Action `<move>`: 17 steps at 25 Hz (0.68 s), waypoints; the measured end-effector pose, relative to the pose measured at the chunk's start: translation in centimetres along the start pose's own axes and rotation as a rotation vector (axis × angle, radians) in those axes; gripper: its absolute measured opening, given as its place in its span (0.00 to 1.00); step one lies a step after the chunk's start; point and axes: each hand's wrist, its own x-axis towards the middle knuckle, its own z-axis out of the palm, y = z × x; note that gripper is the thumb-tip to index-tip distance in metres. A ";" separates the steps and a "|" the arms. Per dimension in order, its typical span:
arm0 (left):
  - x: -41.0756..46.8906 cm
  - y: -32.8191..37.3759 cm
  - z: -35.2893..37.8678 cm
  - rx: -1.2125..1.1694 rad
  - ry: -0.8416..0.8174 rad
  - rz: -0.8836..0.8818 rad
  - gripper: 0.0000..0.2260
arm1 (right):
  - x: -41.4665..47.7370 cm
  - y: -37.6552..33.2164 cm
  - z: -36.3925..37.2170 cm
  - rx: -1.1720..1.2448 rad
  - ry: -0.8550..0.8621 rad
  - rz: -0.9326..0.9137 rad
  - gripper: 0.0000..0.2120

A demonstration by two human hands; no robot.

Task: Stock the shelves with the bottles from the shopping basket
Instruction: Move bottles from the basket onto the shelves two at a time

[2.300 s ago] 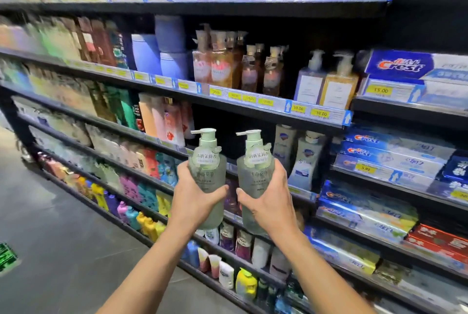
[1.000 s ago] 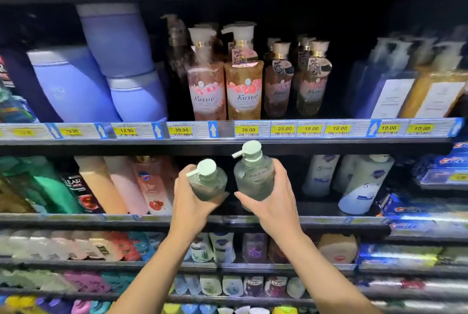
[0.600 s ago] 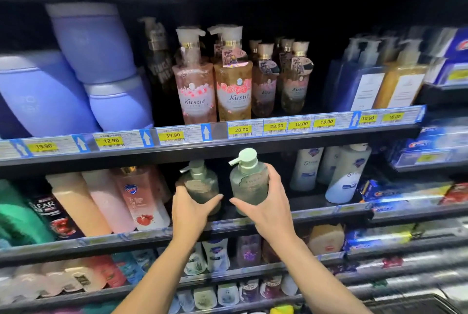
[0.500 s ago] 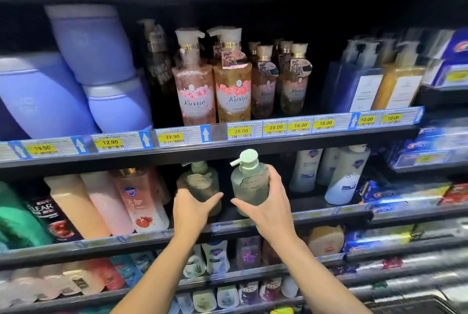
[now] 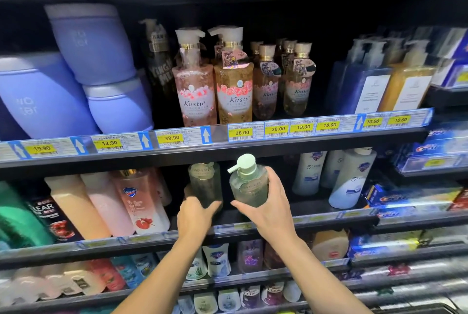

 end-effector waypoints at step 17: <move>5.3 1.0 0.2 -0.149 -0.091 -0.002 0.40 | 0.5 2.0 -0.1 -0.019 0.000 0.062 0.43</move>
